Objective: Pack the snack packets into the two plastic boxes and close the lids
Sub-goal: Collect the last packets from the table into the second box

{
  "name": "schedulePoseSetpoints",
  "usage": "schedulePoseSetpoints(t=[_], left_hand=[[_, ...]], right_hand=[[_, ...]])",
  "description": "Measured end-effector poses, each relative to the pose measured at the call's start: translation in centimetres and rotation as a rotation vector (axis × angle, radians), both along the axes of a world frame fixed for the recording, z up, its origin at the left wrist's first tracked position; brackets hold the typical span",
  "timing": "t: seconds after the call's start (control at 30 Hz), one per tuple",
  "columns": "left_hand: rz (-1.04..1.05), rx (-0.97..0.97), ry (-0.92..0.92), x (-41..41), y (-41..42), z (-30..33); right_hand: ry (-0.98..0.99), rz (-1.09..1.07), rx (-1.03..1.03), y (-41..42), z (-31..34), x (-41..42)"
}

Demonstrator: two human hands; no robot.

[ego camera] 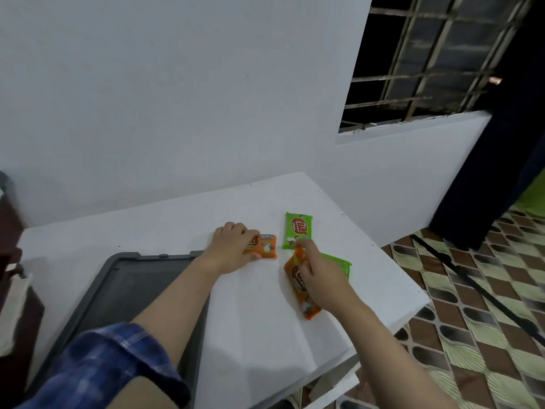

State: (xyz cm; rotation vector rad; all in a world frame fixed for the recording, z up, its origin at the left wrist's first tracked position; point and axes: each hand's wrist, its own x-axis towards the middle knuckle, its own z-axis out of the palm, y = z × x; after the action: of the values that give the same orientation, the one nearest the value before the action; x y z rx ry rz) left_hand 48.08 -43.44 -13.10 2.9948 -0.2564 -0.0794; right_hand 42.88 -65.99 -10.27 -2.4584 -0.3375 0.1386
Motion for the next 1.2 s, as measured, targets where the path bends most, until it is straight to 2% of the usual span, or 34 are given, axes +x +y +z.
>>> schedulePoseSetpoints(t=[0.17,0.27,0.33,0.43,0.57,0.7,0.8,0.97,1.0,1.13,1.2], left_hand=[[-0.026,-0.284,-0.143,-1.5,-1.2,-0.8],[-0.042,-0.476,-0.267,-3.5,-0.4,1.3],[-0.016,-0.567,-0.314,-5.5,0.5,3.1],[0.073,-0.643,-0.392,-9.0,2.7,5.6],[0.201,-0.729,-0.448,-13.8,6.6,8.5],[0.348,-1.021,-0.5,-19.2,12.4,11.5],[0.434,-1.144,-0.499,-23.3,18.0,13.1],[0.589,-1.029,-0.476,-29.8,28.1,13.1],[0.612,-0.917,-0.482,-31.1,30.1,12.9],[0.635,-0.23,-0.429,-33.3,35.6,11.8],[0.626,-0.1,-0.349,-33.3,36.6,10.8]], right_hand=[[-0.06,-0.18,0.306,0.7,1.1,-1.4],[-0.095,-0.312,0.486,1.8,2.6,-2.6],[-0.128,-0.317,0.595,3.8,3.5,-3.4],[-0.125,-0.256,0.781,8.4,5.0,-5.1],[-0.059,-0.134,0.902,14.2,6.8,-7.2],[0.022,0.044,0.975,20.6,8.7,-9.8],[0.1,0.211,0.997,25.8,10.0,-12.0],[0.086,0.509,0.811,32.9,10.9,-14.2],[0.059,0.566,0.732,34.4,10.8,-14.4],[-0.074,0.706,0.358,39.1,9.5,-14.3],[-0.17,0.726,0.161,40.9,8.5,-14.1]])
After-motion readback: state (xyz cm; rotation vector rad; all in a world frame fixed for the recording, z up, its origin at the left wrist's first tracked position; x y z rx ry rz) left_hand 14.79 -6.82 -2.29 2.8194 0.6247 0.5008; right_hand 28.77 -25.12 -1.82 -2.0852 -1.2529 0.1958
